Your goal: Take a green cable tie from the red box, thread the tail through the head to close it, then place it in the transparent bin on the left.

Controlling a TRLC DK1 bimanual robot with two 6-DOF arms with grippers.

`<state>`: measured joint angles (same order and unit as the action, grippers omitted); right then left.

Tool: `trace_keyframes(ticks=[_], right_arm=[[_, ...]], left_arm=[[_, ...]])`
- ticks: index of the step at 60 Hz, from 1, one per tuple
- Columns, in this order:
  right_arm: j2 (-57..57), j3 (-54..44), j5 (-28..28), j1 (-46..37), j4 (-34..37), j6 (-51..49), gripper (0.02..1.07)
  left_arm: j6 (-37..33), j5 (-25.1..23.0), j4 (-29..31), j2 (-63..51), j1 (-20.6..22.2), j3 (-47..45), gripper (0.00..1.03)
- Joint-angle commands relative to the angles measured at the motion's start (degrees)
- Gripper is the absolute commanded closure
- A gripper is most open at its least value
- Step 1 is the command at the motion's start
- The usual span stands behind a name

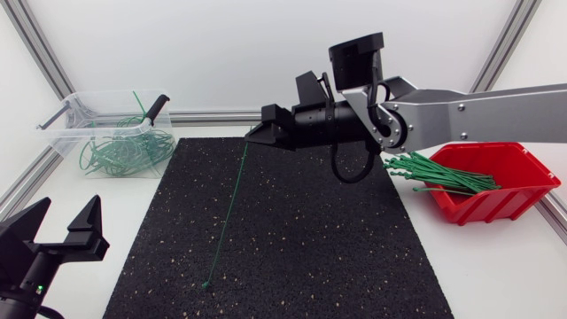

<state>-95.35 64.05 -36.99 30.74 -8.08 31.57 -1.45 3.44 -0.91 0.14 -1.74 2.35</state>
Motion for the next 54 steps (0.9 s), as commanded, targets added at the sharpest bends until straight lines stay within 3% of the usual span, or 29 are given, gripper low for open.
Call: trace_keyframes(ticks=[1, 9, 28, 32, 37, 42, 46, 54], right_arm=[[-1.5, -3.4, 1.0, -1.3, -3.7, 1.7, 1.01], [-0.8, -8.2, 4.1, -2.8, -7.4, -0.8, 1.01], [4.2, -17.4, 7.3, -8.0, -6.9, -8.0, 1.01], [5.6, -18.3, 8.4, -8.2, -5.3, -10.0, 0.87], [7.4, -19.4, 10.3, -8.4, -2.4, -13.0, 0.56], [9.7, -20.5, 12.1, -8.5, -0.7, -15.2, 0.54], [11.6, -20.5, 13.3, -8.5, 1.3, -16.8, 0.41], [17.2, -19.7, 18.6, -6.6, 6.0, -22.5, 0.3]], left_arm=[[0.8, 0.2, 1.0, 0.6, 0.1, -2.3, 0.04], [0.8, 0.2, 1.0, 0.6, 0.2, -2.3, 0.04], [0.8, 0.2, 1.0, 0.6, 0.3, -2.3, 0.04], [0.8, 0.2, 1.1, 0.6, 0.4, -2.3, 0.04], [0.8, 0.2, 1.1, 0.6, 0.4, -2.3, 0.04], [0.8, 0.2, 1.1, 0.6, 0.4, -2.3, 0.04], [0.8, 0.2, 1.2, 0.6, 0.4, -2.3, 0.04], [0.8, 0.2, 1.2, 0.6, 0.4, -2.3, 0.04]])
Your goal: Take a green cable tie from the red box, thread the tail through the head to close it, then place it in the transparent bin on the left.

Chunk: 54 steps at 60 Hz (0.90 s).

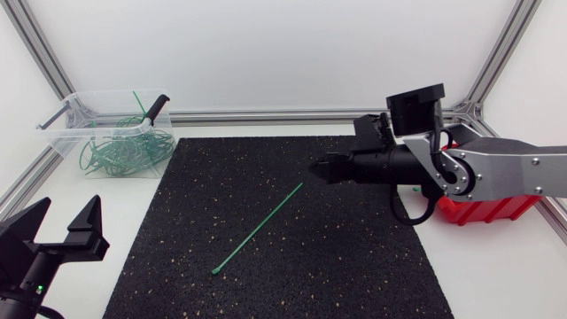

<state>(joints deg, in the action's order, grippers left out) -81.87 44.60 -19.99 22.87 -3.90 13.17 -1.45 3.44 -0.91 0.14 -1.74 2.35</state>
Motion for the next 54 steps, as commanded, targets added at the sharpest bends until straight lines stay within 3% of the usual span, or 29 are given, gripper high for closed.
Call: trace_keyframes(ticks=[1, 4, 13, 16, 20, 31, 42, 54], right_arm=[[4.3, 0.2, 2.1, 1.5, 2.7, -4.6, 0.28], [5.0, 2.1, 2.1, 1.8, 6.0, -7.1, 0.23], [5.4, 6.1, 4.4, 6.3, 12.1, -20.0, 0.21], [4.3, 8.7, 7.8, 9.1, 16.7, -27.1, 0.2], [2.7, 11.3, 11.8, 12.4, 20.4, -33.3, 0.09], [-2.7, 18.9, 11.2, 15.7, 30.9, -40.8, 0.08], [-7.3, 21.0, 14.6, 22.0, 35.4, -52.5, 0.08], [-14.3, 26.8, 14.8, 24.6, 41.2, -57.3, 0.07]], left_arm=[[0.8, 0.2, 1.1, 0.6, 0.4, -2.3, 0.04], [0.8, 0.2, 1.2, 0.6, 0.4, -2.3, 0.04], [0.8, 0.2, 1.2, 0.6, 0.4, -2.3, 0.04], [0.9, 0.2, 1.1, 0.6, 0.4, -2.3, 0.04], [0.8, 0.2, 1.2, 0.6, 0.4, -2.3, 0.04], [0.8, 0.2, 1.2, 0.6, 0.4, -2.3, 0.04], [0.9, 0.2, 1.1, 0.6, 0.4, -2.3, 0.04], [0.8, 0.1, 1.2, 0.6, 0.3, -2.3, 0.04]])
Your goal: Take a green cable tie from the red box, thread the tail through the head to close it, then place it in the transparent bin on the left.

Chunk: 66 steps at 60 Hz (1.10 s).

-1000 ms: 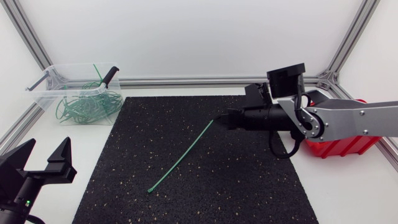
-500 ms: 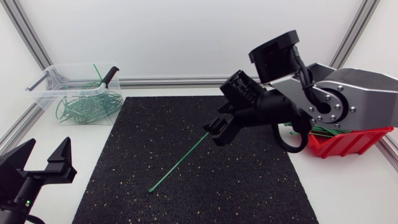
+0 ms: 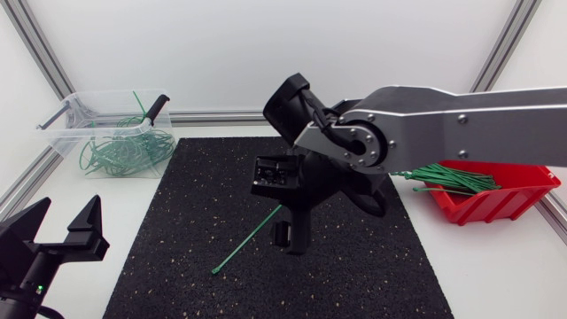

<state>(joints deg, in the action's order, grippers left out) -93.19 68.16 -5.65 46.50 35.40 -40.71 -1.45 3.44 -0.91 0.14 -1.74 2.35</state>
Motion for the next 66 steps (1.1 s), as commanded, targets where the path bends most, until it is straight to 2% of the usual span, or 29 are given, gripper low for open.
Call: trace_keyframes(ticks=[1, 14, 32, 57, 66], right_arm=[[-3.9, 4.2, 0.5, 1.1, 2.9, -3.8, 0.07], [-11.8, 10.9, 0.1, 4.2, 10.0, -10.7, 0.06], [-18.3, 16.1, 1.8, 10.0, 12.1, -16.9, 0.07], [-28.1, 26.6, 2.1, 13.8, 17.0, -20.2, 0.12], [-32.0, 32.1, 2.5, 14.4, 21.5, -19.8, 0.12]], left_arm=[[0.8, 0.2, 1.2, 0.6, 0.4, -2.3, 0.04], [0.8, 0.2, 1.2, 0.6, 0.3, -2.3, 0.04], [0.8, 0.2, 1.2, 0.6, 0.3, -2.3, 0.04], [0.8, 0.2, 1.2, 0.5, 0.3, -2.3, 0.04], [0.8, 0.2, 1.2, 0.5, 0.3, -2.3, 0.04]])
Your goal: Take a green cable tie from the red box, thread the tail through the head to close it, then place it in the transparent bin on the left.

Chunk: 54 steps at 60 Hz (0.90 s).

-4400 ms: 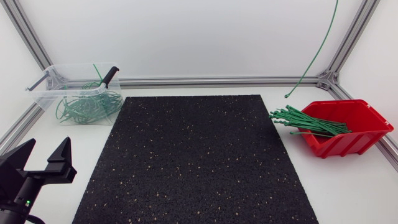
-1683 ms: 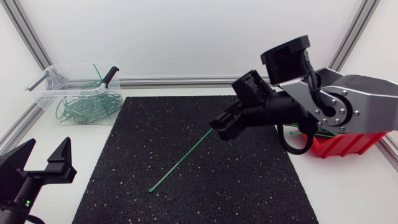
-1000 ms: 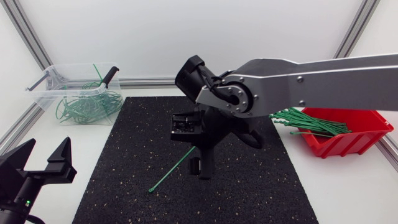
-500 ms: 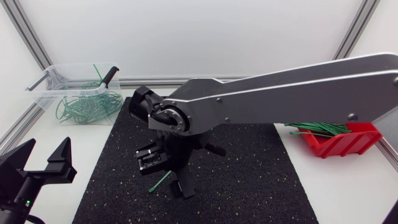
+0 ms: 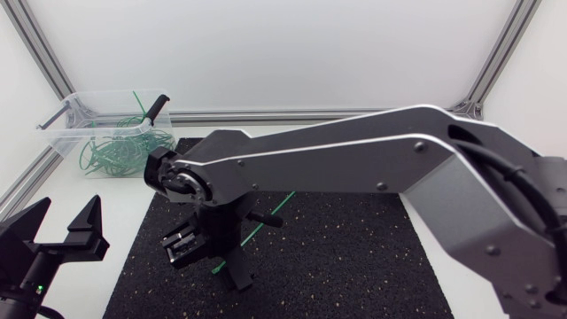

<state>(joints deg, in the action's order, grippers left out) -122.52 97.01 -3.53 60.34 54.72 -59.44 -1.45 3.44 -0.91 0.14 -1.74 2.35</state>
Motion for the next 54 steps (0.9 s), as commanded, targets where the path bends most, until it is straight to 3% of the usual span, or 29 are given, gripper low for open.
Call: trace_keyframes(ticks=[1, 17, 23, 30, 44, 54], right_arm=[[-3.1, 4.0, 0.4, 0.6, 2.6, -0.9, 0.11], [-7.2, 9.2, 0.4, 1.1, 5.5, -0.9, 0.13], [-9.1, 10.0, 0.4, 1.2, 6.5, -1.8, 0.26], [-10.8, 10.8, 0.5, 1.5, 6.7, -2.6, 0.28], [-12.4, 12.0, 0.5, 2.2, 7.3, -3.9, 0.65], [-12.6, 12.9, 0.2, 2.2, 7.4, -4.4, 0.74]], left_arm=[[0.8, 0.2, 1.2, 0.5, 0.3, -2.3, 0.04], [0.8, 0.1, 1.2, 0.5, 0.3, -2.3, 0.04], [0.8, 0.2, 1.1, 0.6, 0.3, -2.3, 0.04], [0.8, 0.2, 1.1, 0.5, 0.4, -2.3, 0.04], [0.8, 0.1, 1.1, 0.5, 0.4, -2.3, 0.04], [0.8, 0.2, 1.1, 0.4, 0.5, -2.3, 0.04]])
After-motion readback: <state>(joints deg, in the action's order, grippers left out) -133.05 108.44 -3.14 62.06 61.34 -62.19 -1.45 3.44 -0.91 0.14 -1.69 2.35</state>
